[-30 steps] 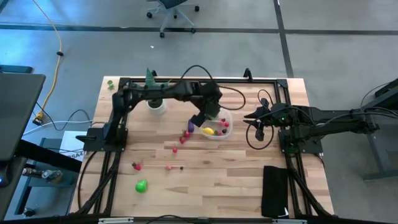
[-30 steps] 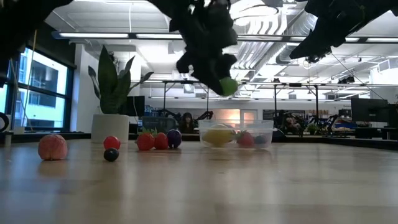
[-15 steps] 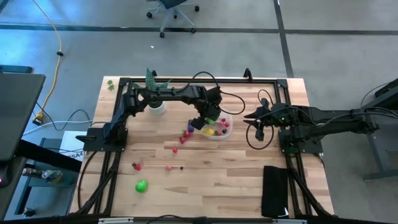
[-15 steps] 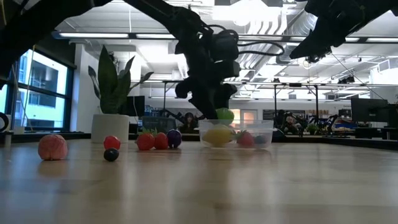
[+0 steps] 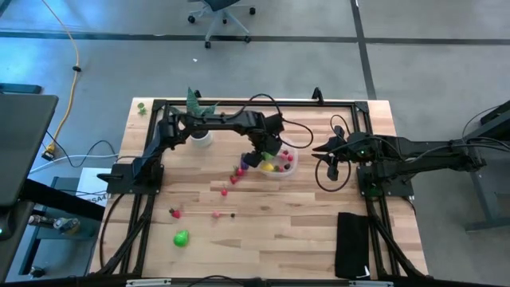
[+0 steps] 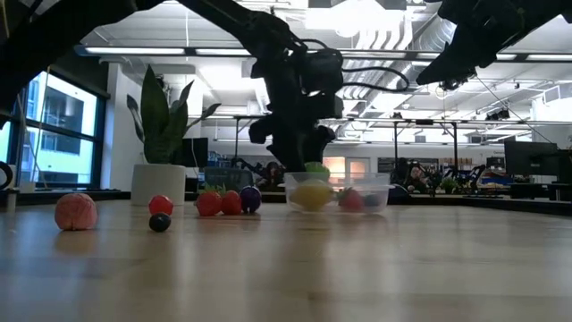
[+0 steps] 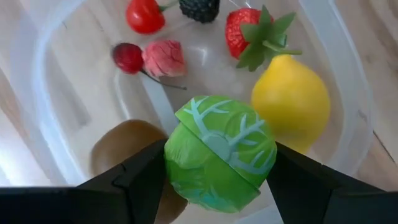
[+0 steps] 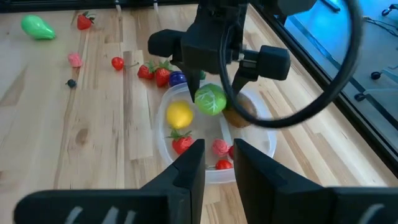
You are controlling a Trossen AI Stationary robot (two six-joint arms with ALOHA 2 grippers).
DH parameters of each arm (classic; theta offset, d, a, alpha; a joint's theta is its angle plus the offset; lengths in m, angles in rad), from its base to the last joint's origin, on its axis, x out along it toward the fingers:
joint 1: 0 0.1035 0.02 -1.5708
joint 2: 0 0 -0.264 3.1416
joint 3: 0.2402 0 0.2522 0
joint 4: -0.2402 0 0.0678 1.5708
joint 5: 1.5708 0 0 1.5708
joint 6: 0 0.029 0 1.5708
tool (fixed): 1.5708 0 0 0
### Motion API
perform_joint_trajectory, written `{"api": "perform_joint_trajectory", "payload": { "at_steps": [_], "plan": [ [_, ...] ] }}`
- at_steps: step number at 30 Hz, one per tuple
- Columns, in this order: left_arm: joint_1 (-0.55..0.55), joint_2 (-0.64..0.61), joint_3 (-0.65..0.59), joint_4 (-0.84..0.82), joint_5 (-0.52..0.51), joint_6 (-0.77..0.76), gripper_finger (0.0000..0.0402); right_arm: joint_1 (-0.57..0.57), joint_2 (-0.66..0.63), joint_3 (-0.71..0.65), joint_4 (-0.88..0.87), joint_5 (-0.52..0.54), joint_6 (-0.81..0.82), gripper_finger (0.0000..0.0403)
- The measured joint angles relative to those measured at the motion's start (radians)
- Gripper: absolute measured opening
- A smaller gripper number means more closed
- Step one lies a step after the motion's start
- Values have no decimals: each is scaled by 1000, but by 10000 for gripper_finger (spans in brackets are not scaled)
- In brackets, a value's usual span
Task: Pick and placing Produce into tupperware
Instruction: Put the cabbage into the transparent bin
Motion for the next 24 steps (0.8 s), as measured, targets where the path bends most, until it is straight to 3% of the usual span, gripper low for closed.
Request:
{"api": "perform_joint_trajectory", "payload": {
  "at_steps": [5, 20, 24],
  "plan": [
    [-14, 0, 0, 0, -79, -18, 241, 0, 0, 0, 0, 0, 0, 73],
    [-58, 0, 0, 0, -135, -22, 242, 0, 0, 0, 0, 0, 0, 73],
    [-62, 0, 0, 0, -151, -25, 260, 0, 0, 0, 0, 0, 0, 73]
  ]
}}
